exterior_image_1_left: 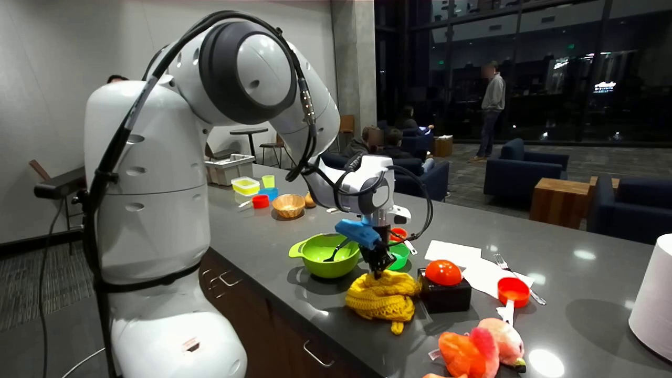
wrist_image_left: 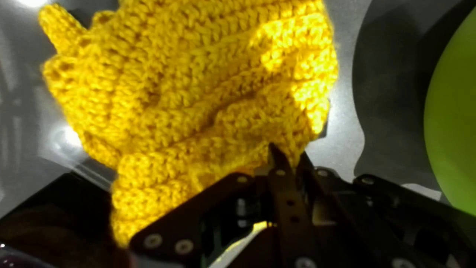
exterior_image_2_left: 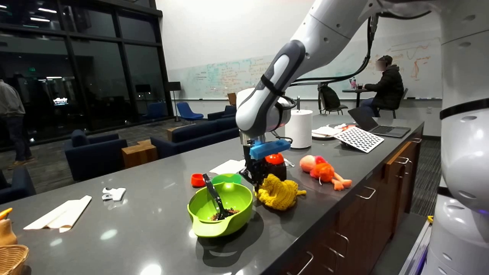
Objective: Fold the yellow cloth in half from left to right.
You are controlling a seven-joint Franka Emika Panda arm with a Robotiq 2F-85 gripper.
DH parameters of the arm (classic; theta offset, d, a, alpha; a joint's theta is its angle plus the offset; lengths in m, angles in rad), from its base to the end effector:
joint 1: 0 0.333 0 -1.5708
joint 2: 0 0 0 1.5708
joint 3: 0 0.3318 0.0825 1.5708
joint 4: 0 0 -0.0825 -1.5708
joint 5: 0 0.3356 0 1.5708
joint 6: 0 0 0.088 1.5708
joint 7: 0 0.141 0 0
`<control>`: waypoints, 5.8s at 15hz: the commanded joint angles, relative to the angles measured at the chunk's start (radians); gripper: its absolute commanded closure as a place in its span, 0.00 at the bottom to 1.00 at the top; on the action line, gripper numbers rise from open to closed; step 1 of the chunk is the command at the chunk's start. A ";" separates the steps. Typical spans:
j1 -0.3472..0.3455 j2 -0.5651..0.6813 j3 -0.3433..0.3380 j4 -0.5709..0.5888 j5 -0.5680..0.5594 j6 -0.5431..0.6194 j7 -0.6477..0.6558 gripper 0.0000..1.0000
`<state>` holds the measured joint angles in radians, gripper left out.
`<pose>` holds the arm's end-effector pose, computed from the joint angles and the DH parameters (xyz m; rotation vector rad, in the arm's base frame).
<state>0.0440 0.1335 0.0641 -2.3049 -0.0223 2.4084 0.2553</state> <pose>0.4868 0.0521 0.3048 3.1232 -0.2046 -0.0439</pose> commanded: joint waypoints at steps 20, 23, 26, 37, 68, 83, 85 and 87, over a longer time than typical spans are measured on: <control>0.082 -0.215 0.080 0.208 -0.128 -0.414 -0.025 0.99; 0.091 -0.226 0.100 0.268 -0.172 -0.481 -0.015 0.99; 0.092 -0.241 0.109 0.311 -0.207 -0.546 -0.017 0.99; 0.075 -0.359 0.114 0.315 -0.270 -0.782 0.060 0.99; -0.134 -0.408 -0.113 -0.018 0.218 -0.851 0.019 0.99; -0.225 -0.124 -0.245 0.195 0.269 -0.816 -0.002 0.99; -0.222 -0.083 -0.244 0.239 0.278 -0.821 0.010 0.99; -0.219 -0.051 -0.242 0.275 0.286 -0.818 0.020 0.99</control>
<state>-0.1756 0.0302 -0.1791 -2.1017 0.2371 1.6059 0.2487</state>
